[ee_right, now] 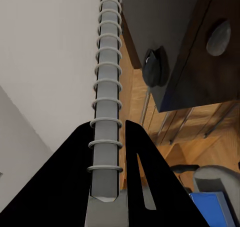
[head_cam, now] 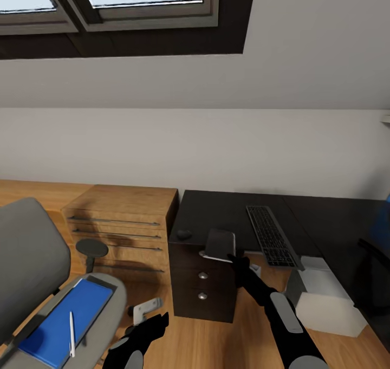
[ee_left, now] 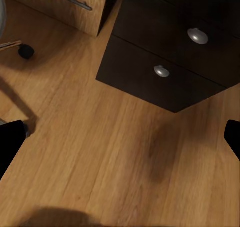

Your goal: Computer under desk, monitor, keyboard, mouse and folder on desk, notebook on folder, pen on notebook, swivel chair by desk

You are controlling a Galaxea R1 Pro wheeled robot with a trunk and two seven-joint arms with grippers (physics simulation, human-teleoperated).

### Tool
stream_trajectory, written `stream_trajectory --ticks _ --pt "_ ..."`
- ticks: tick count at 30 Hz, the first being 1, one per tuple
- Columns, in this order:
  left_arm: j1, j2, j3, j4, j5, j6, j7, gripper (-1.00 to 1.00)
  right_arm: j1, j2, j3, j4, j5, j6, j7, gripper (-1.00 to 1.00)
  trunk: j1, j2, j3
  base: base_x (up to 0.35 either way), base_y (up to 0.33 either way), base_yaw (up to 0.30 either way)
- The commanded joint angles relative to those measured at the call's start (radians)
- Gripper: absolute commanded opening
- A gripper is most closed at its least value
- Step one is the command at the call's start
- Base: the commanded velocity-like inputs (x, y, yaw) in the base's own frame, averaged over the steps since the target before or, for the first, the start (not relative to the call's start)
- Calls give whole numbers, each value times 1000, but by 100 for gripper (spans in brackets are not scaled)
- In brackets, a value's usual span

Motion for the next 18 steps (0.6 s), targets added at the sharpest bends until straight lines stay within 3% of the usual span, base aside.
stream_trajectory --ticks 1,18 --pt "-1 0 -1 -1 10 2 9 100 -1 2 -5 12 -6 8 2 -100 0 -1 -1 42 0 0" --pt "-1 0 -1 0 13 3 9 100 -1 3 -2 57 -6 -31 3 -100 0 -1 -1 57 0 0"
